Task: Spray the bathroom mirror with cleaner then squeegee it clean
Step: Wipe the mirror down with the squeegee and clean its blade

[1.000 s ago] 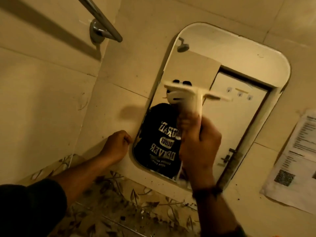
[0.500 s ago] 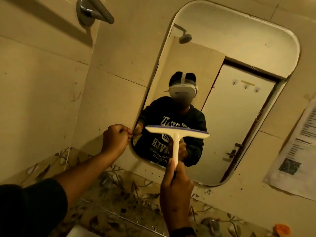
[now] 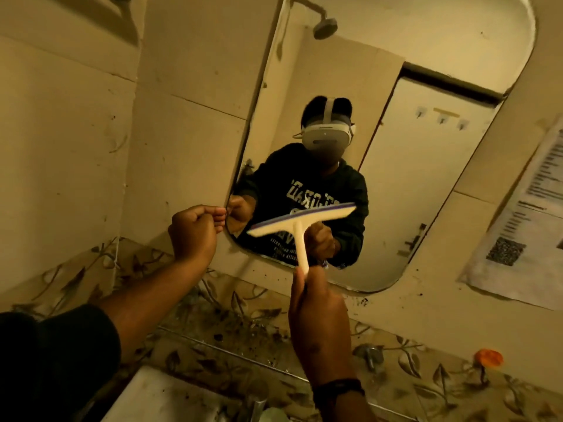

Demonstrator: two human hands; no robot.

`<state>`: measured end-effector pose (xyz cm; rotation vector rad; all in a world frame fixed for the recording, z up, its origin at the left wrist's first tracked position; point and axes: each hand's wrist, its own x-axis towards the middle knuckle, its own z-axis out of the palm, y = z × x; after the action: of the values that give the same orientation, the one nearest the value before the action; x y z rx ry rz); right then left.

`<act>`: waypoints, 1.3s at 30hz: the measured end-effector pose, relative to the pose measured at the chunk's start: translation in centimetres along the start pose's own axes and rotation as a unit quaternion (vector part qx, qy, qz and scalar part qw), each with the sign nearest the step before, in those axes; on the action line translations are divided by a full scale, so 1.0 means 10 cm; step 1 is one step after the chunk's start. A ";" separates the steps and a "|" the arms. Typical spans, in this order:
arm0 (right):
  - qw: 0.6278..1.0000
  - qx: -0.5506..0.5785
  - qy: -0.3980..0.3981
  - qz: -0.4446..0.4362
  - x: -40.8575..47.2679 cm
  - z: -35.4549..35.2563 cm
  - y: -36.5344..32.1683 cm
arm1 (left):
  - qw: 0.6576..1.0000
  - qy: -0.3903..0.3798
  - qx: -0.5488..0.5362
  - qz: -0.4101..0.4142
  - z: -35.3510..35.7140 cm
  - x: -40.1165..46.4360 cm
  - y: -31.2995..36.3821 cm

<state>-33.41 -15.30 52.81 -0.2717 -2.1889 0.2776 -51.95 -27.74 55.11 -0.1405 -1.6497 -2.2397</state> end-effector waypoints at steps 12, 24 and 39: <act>0.996 -0.057 -0.059 0.044 -0.53 0.00 0.25 | 0.999 -0.014 -0.051 -0.011 0.00 -0.03 -0.05; 0.983 -0.146 -0.077 -0.086 -0.28 0.13 0.11 | 0.998 -0.022 -0.062 -0.003 -0.04 -0.03 -0.08; 0.978 -0.195 -0.078 -0.005 -0.54 -0.39 0.73 | 0.997 0.011 -0.076 -0.032 -0.03 0.12 -0.11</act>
<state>-26.40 -9.53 48.82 -0.4697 -2.3900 -0.1472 -53.40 -28.07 54.40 -0.1027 -1.4933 -2.4051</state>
